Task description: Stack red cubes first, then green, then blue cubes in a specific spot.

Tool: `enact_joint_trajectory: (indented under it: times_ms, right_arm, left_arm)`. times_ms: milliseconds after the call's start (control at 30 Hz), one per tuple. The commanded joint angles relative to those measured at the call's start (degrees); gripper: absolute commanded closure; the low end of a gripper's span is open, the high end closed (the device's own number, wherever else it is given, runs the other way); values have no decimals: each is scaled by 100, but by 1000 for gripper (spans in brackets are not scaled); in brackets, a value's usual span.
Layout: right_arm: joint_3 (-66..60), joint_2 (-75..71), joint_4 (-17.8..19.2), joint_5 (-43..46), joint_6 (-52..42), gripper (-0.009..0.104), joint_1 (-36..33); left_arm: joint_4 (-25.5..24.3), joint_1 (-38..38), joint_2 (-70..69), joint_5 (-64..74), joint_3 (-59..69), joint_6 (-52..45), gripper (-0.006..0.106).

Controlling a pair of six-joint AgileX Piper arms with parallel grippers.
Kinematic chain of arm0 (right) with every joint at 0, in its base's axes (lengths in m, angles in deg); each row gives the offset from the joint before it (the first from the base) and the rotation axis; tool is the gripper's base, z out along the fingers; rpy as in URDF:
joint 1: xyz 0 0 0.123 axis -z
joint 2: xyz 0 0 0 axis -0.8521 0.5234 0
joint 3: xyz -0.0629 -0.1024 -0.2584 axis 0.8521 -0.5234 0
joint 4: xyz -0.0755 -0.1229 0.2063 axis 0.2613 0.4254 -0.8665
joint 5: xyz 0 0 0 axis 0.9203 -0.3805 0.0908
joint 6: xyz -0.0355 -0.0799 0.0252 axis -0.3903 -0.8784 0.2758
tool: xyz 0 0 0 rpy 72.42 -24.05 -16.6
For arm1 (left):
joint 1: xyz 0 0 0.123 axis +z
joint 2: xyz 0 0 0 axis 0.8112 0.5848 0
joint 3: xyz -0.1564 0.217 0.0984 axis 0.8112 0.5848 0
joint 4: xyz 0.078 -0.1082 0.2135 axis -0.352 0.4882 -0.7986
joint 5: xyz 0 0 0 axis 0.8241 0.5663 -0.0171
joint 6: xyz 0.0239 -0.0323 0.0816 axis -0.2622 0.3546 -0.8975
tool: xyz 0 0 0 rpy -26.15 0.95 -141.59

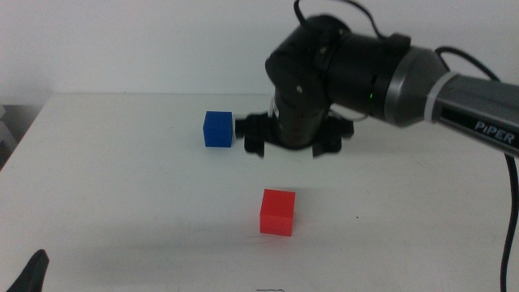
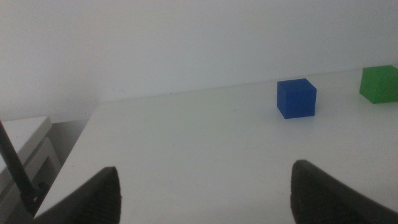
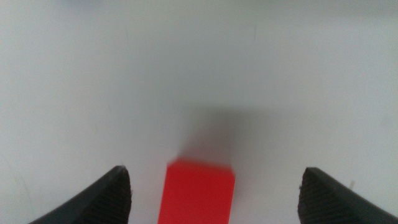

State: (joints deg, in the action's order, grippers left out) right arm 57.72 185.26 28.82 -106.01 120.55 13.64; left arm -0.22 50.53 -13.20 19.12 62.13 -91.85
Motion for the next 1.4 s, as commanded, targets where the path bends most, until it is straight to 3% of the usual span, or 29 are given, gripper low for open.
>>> enact_joint_trajectory:
  times_ms: [0, 100, 367, 533, 833, 1067, 1367]
  right_arm:
    - [408, -306, 500, 66, -160, 2, 84]
    - [716, -180, 690, 317, -442, 2, 323]
    - [1605, 623, 623, 1019, -1080, 3, 1186]
    - [2584, 1497, 680, 1206, -1448, 4, 1381]
    - [4157, 2732, 821, 679, -1601, 4, 1418]
    - [4176, 2737, 676, 541, -1504, 5, 1429]
    - [4176, 2749, 340, 296, -1504, 15, 1429]
  left_arm:
    - [67, -20, -114, -433, -21, 9, 7]
    - [67, -20, -114, -433, -21, 9, 7]
    - [67, -20, -114, -433, -21, 9, 7]
    - [67, -20, -114, -433, -21, 9, 7]
    - [67, -20, -110, -433, -21, 9, 7]
    - [67, -20, -110, -433, -21, 9, 7]
    - [67, -20, -110, -433, -21, 9, 7]
